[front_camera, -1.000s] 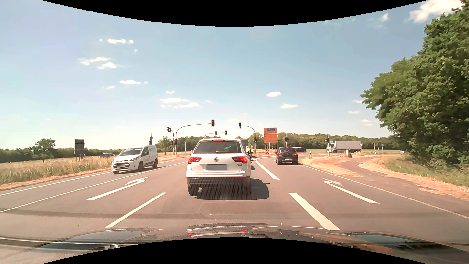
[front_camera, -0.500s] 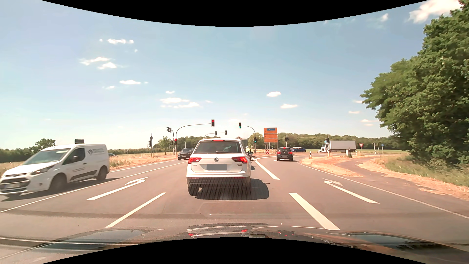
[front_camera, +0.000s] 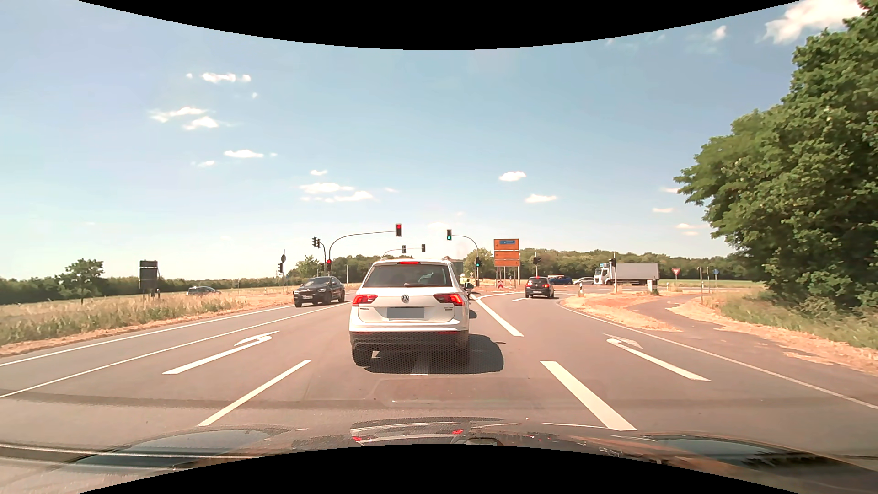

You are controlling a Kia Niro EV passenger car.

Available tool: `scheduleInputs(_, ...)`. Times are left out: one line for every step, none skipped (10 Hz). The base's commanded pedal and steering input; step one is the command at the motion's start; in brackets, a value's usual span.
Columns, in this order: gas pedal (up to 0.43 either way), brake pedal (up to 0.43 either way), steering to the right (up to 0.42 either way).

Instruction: Follow the waypoints while adhering to traffic rules and regulations

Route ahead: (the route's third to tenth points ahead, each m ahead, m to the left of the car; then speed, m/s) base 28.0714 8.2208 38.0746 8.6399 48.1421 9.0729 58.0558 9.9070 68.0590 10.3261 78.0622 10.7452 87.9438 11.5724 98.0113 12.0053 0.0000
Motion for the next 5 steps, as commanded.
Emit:
scheduleInputs(0.0,0.0,-0.005)
scheduleInputs(0.0,0.0,-0.005)
scheduleInputs(0.0,0.0,-0.005)
scheduleInputs(0.0,0.0,-0.006)
scheduleInputs(0.0,0.0,-0.006)
